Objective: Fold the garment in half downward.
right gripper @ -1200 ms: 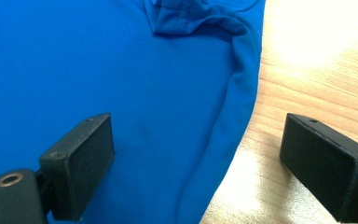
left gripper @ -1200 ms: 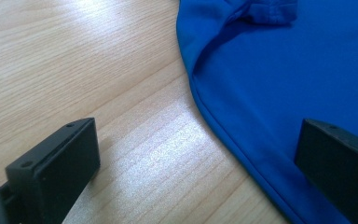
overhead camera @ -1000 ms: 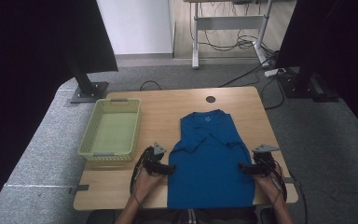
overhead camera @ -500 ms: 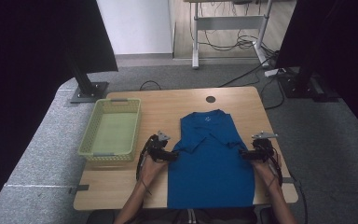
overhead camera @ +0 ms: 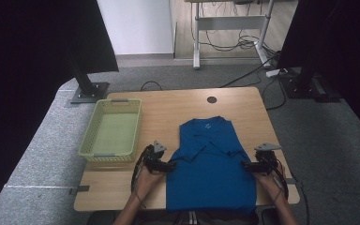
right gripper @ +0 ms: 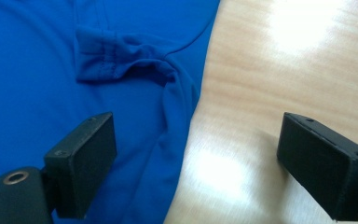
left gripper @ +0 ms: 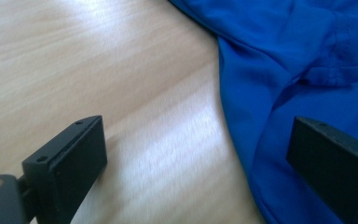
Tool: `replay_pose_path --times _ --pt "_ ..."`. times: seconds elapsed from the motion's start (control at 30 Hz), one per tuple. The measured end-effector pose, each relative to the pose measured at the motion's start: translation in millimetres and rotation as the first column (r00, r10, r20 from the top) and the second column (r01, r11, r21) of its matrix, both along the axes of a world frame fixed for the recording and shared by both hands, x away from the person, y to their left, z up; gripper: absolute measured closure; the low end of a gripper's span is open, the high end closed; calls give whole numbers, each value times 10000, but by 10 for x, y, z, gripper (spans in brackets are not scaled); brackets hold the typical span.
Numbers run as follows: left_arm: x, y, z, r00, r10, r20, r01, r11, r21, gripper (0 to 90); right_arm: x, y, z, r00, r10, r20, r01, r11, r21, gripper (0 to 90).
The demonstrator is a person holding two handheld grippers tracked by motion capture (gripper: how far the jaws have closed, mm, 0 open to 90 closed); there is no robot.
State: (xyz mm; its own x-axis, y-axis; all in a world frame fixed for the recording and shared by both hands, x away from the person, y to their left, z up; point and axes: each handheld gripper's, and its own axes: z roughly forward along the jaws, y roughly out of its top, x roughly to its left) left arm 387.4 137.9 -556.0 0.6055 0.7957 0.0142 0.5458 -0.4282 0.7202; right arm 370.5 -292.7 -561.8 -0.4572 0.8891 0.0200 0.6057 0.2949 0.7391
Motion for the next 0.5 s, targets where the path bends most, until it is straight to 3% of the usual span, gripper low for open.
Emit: replay_pose_path --times 0.17,0.23,0.3,0.37,0.5 --pt "-51 24 4 9999 -124 -13 124 9999 -4 48 -92 6 0 9999 134 10 -134 9999 12 121" --pt "-44 14 46 9995 -238 -212 239 9997 7 82 -93 6 3 9998 198 -25 -198 9998 30 122" --pt "-20 -8 103 9992 -359 -153 357 9993 -145 110 -65 5 26 9994 278 -189 -276 9996 105 147" --pt "50 -56 178 9989 -446 -121 443 9987 -268 109 -15 11 55 9990 398 -178 -390 9983 430 147" --pt "253 -175 254 9992 -399 -30 398 9986 -337 105 129 89 150 9984 555 141 -561 9974 451 144"
